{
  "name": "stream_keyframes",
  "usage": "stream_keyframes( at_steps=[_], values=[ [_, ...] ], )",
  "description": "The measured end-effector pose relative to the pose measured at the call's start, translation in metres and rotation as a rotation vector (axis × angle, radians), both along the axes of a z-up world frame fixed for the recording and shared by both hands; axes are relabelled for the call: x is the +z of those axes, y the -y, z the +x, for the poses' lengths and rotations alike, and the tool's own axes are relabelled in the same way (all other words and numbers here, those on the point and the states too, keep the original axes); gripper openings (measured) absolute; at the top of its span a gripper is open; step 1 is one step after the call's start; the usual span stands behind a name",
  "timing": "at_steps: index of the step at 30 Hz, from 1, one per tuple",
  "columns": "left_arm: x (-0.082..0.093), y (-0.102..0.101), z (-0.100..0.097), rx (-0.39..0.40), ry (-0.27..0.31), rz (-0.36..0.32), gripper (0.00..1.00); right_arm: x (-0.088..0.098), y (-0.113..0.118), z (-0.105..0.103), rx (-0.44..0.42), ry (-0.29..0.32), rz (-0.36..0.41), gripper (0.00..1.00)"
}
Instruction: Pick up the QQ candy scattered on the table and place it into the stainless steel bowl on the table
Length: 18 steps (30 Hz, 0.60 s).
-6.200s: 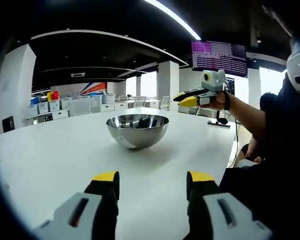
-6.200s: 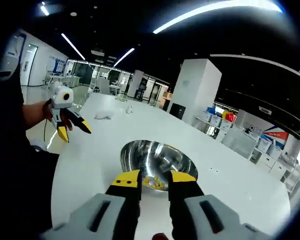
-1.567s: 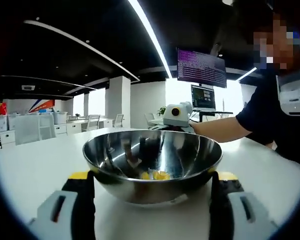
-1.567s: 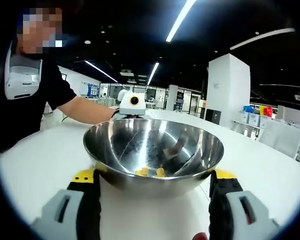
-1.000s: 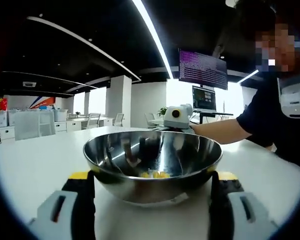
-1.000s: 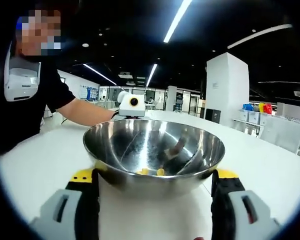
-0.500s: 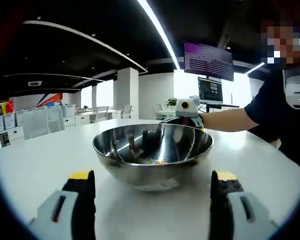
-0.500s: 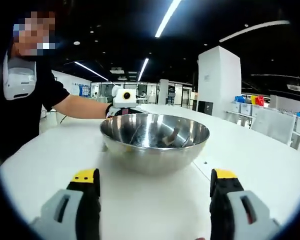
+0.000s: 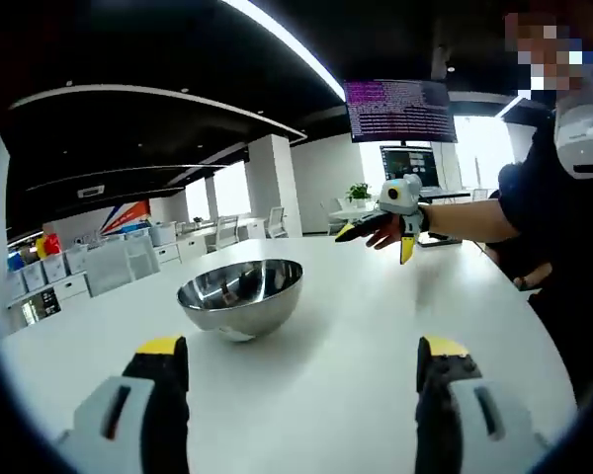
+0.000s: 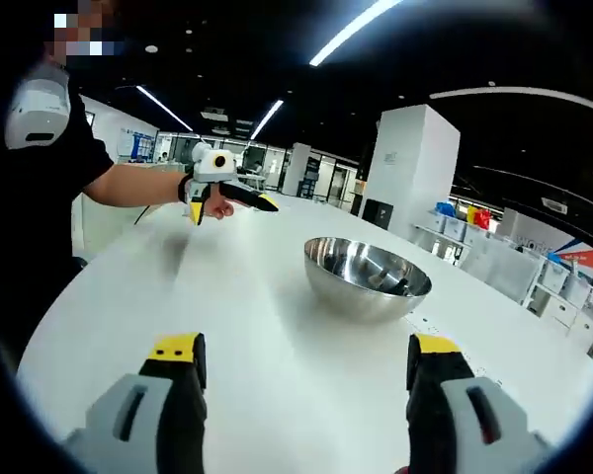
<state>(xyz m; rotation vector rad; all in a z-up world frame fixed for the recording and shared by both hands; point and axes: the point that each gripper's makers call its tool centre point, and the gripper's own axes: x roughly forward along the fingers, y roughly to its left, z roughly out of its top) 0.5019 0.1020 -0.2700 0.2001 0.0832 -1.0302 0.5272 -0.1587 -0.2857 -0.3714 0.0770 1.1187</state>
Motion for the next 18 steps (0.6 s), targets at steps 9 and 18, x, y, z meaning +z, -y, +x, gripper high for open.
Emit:
stream_keyframes(
  at_steps=[9, 18],
  values=[
    [-0.005, -0.011, -0.103, 0.085, 0.02, 0.061, 0.95, -0.008, 0.048, -0.088, -0.184, 0.039, -0.035, 0.78],
    [-0.029, -0.01, -0.18, 0.181, -0.004, 0.048, 0.94, -0.025, 0.058, -0.164, -0.322, 0.018, 0.012, 0.73]
  ],
)
